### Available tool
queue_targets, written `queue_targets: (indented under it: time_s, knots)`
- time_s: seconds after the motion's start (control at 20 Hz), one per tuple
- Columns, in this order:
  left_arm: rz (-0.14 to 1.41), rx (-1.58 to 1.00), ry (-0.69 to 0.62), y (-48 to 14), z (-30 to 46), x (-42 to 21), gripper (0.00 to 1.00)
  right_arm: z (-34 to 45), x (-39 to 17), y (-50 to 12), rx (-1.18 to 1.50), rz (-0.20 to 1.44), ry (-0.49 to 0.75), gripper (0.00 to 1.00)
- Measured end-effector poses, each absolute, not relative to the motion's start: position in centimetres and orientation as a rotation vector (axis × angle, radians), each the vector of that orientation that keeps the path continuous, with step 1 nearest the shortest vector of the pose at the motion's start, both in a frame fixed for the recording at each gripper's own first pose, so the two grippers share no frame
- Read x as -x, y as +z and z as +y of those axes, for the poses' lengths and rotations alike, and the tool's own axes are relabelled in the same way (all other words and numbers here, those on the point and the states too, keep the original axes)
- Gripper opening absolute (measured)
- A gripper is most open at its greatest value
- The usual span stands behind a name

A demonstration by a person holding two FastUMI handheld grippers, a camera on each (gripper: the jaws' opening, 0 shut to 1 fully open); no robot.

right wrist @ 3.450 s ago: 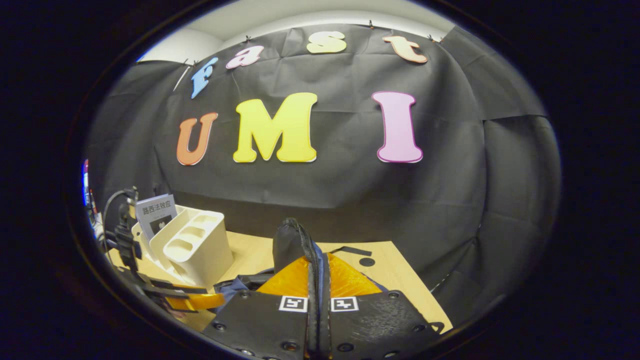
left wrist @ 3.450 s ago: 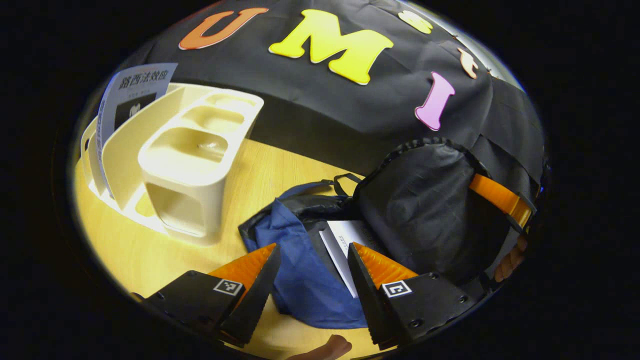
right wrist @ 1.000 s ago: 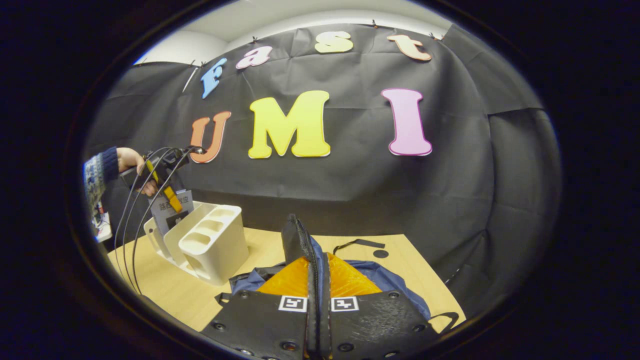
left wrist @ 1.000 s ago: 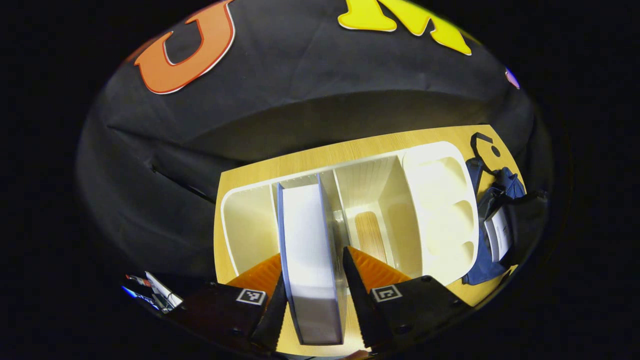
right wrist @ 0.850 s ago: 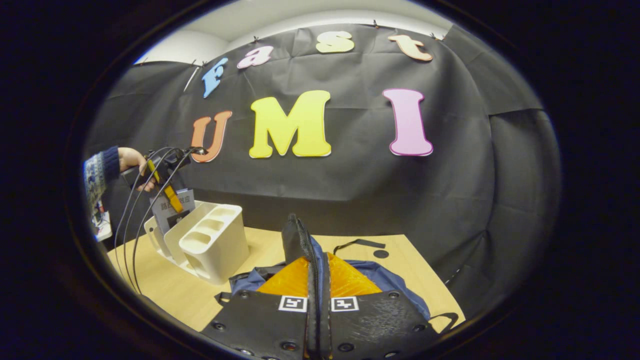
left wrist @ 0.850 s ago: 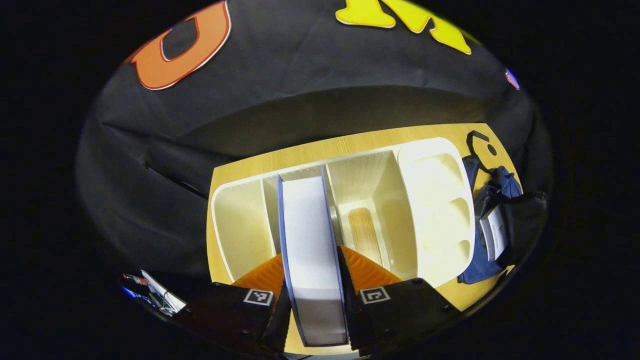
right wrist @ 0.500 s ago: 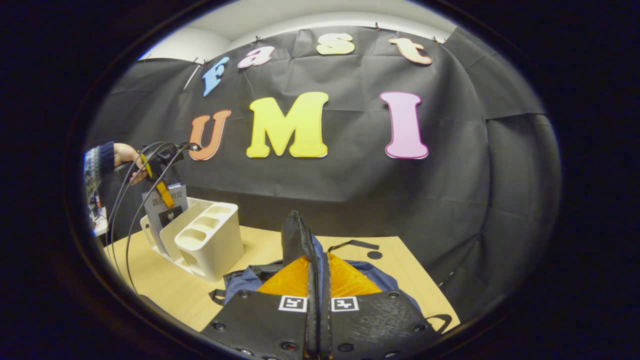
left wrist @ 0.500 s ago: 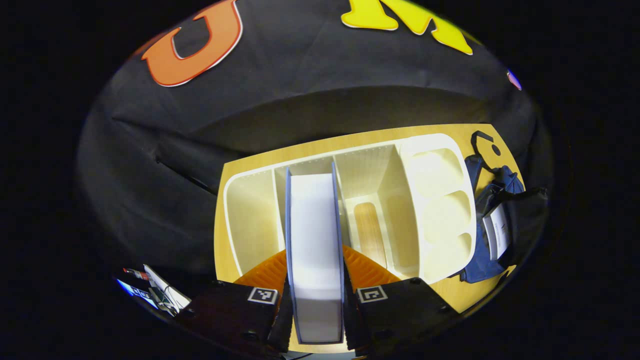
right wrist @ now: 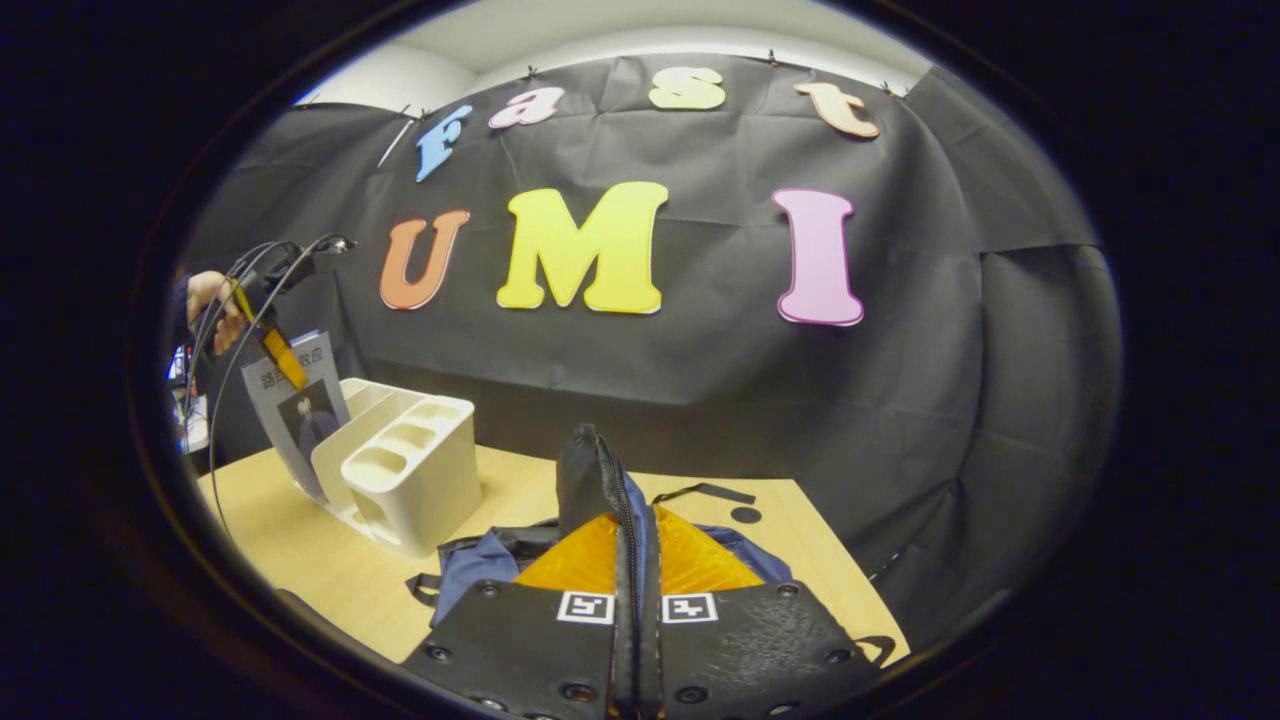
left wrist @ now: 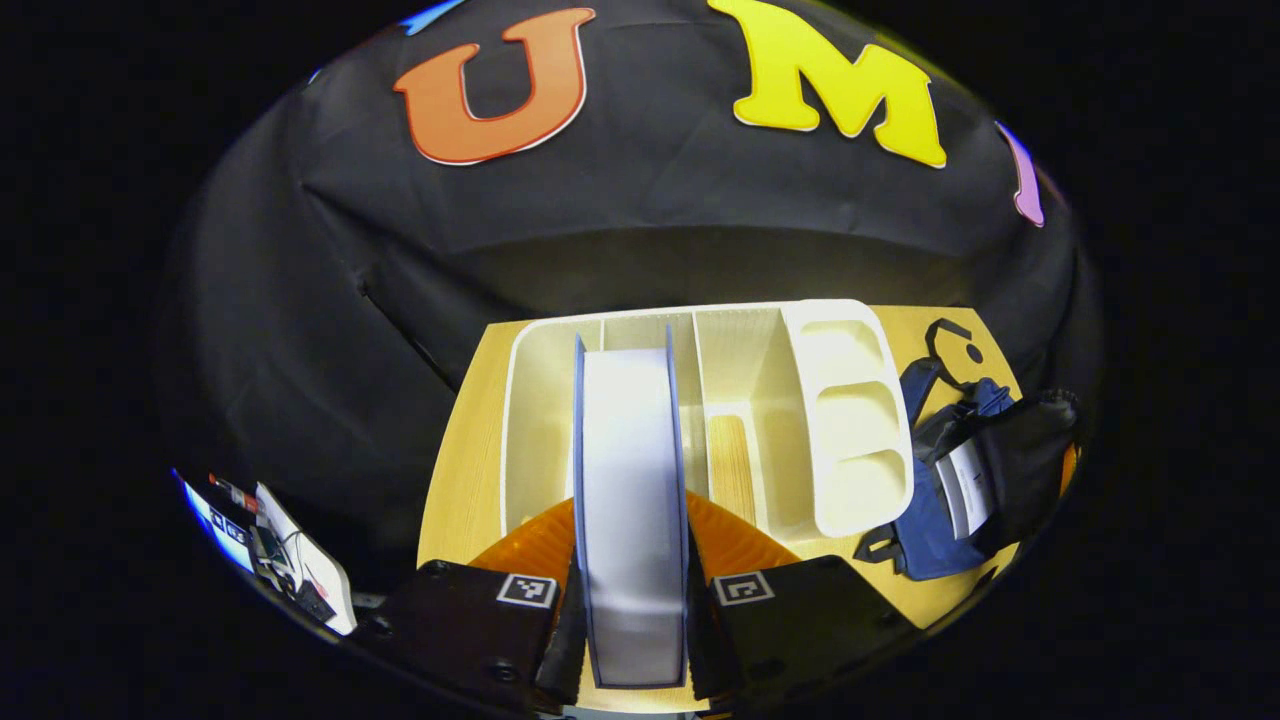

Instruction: Open the schoolbag, grab two books from the bookshelf and put them into the schoolbag.

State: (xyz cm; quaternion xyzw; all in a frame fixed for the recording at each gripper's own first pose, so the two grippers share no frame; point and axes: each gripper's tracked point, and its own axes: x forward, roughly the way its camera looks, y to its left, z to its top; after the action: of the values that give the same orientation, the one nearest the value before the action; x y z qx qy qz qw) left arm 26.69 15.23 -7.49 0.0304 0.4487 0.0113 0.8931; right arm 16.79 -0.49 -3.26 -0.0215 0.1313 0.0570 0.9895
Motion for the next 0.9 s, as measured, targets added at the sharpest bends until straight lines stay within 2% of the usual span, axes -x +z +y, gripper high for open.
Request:
queue_targets:
  time_s: [0.1,0.15,0.75,0.8,0.9]
  knots:
    - [0.885,0.019,0.052,-7.3,15.3,-25.9,0.46,-0.3,-16.9,-3.4,0.045,0.266,0.116,0.03]
    - [0.860,0.069,0.065,-6.9,15.1,-25.3,0.43,-0.3,-16.9,-3.5,0.051,0.270,0.112,0.03]
    - [0.760,0.540,0.088,-8.0,13.3,-17.0,0.43,0.9,-17.6,-5.2,0.060,0.308,0.120,0.03]
    - [0.753,0.575,0.085,-8.1,13.0,-16.8,0.46,1.0,-17.6,-5.2,0.064,0.311,0.120,0.03]
    - [0.736,0.663,0.078,-7.9,12.4,-16.1,0.43,1.5,-17.5,-5.1,0.065,0.316,0.122,0.03]
